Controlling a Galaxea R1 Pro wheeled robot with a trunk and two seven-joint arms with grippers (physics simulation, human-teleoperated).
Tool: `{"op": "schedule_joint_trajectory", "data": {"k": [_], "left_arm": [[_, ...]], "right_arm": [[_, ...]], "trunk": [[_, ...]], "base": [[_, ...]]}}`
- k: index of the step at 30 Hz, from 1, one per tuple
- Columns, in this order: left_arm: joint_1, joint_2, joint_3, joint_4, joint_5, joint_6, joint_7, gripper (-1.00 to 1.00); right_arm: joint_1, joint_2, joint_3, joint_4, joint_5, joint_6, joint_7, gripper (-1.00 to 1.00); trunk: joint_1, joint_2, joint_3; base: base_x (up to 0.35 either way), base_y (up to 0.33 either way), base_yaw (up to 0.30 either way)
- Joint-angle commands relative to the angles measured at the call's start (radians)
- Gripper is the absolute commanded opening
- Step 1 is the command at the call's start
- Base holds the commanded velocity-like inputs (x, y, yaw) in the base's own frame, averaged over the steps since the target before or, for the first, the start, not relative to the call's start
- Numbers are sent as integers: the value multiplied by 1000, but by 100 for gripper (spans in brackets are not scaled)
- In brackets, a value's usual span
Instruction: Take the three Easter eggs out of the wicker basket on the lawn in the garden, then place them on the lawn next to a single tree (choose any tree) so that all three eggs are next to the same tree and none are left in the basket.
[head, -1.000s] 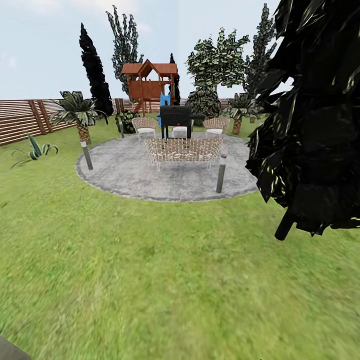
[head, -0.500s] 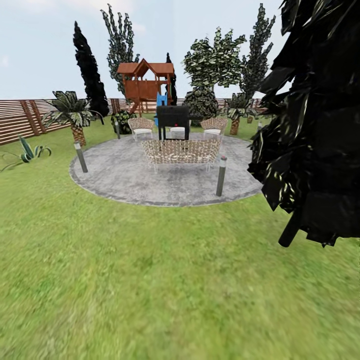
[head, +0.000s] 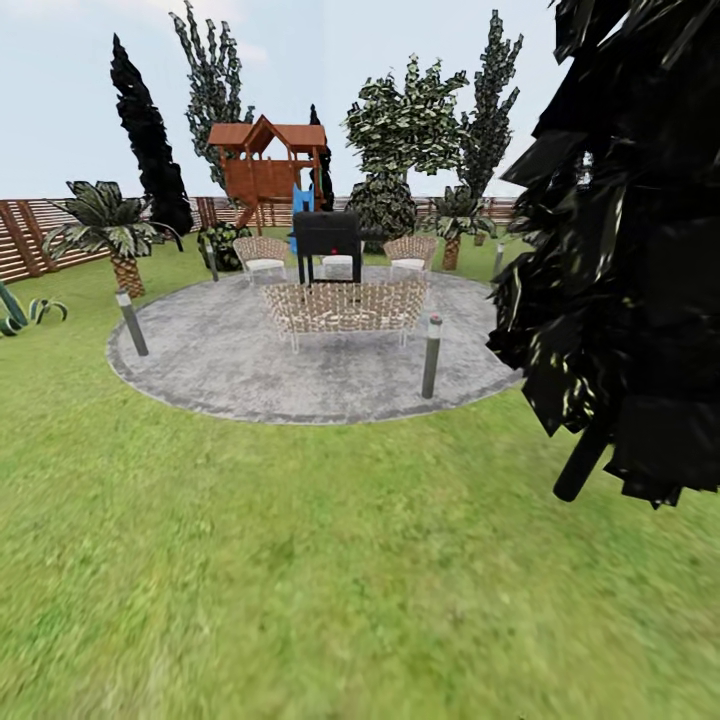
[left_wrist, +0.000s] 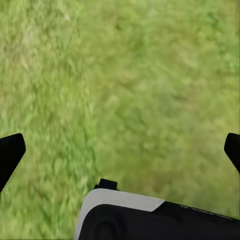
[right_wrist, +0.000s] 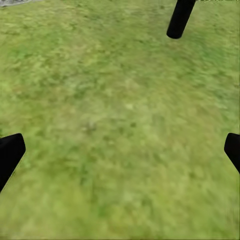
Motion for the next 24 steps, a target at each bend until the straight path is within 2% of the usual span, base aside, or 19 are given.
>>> {"op": "schedule_joint_trajectory", "data": {"k": [1, 9, 17, 24], "left_arm": [[-1, 0, 2, 0, 0, -3, 1, 100], [0, 0, 2, 0, 0, -3, 1, 100], [-1, 0, 2, 1, 0, -3, 0, 100], [-1, 0, 2, 0, 0, -3, -1, 100]], "right_arm": [[-1, 0, -1, 1, -5, -4, 3, 100], [-1, 0, -1, 1, -5, -5, 3, 100], [-1, 0, -1, 1, -5, -5, 3, 100], [-1, 0, -1, 1, -5, -6, 3, 100]], "trunk": [[1, -2, -2], [1, -2, -2], [1, -2, -2], [1, -2, -2]], "base": [[334, 124, -4], [334, 128, 10], [334, 131, 173], [334, 131, 35]]}}
